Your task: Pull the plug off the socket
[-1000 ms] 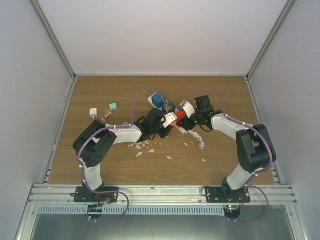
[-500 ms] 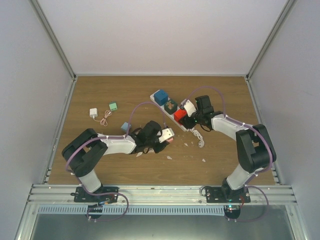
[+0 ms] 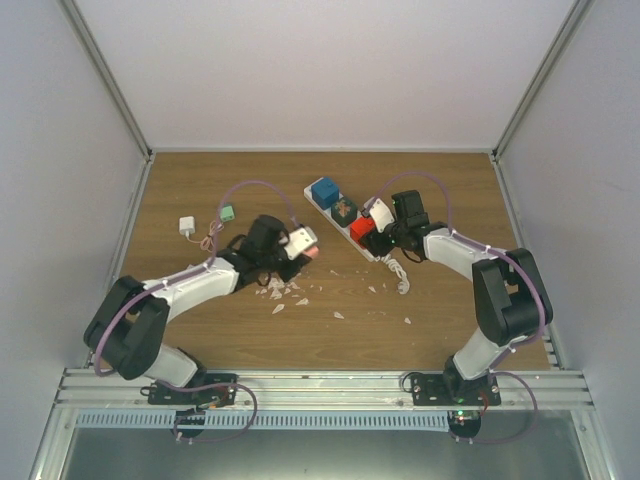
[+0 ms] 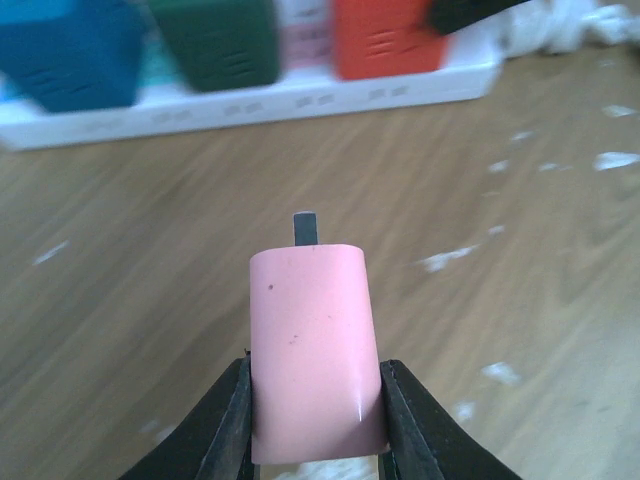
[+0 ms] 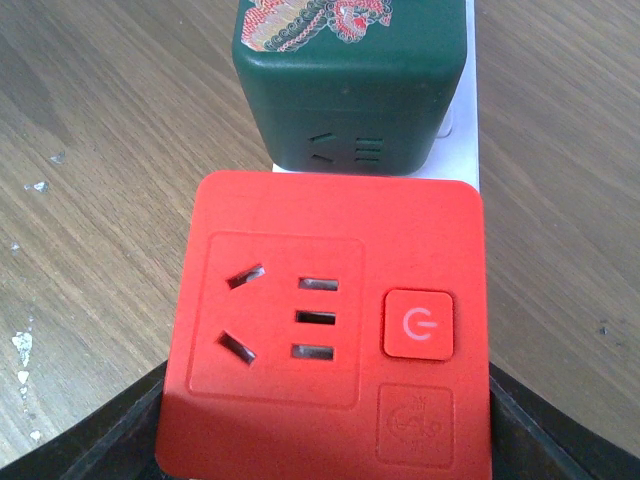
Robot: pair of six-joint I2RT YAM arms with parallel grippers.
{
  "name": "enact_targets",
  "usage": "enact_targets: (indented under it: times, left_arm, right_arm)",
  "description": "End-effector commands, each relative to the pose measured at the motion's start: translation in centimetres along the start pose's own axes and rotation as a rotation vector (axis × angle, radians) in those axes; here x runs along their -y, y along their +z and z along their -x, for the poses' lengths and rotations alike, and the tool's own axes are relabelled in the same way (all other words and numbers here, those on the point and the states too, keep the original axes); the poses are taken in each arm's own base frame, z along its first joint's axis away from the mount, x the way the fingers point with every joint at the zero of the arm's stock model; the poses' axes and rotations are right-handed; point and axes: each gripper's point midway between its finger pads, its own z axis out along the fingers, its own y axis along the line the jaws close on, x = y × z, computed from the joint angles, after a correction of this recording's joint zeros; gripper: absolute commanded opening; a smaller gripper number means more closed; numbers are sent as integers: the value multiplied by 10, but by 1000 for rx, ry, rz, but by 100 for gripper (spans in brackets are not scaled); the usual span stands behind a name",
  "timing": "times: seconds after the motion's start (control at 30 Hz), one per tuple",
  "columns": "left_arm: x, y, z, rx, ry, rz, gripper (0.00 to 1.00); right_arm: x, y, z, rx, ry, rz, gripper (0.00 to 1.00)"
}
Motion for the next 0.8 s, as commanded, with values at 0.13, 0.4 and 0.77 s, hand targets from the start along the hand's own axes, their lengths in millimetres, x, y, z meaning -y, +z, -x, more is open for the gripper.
enact_targets:
  times: [0.13,0.4,0.77]
  left_arm:
    - [-99,-39,-27,-73,11,198,3]
    - [-202,-60,-48,-204,63,463,0]
    - [-322,-48,-72,-384,154,688,1]
  right_arm:
    - [4,2,-9,-24,-12,2,15]
    - [0,1,-8,-20,-12,25,16]
    - [-11,-1,-10,-22,-40,84,18]
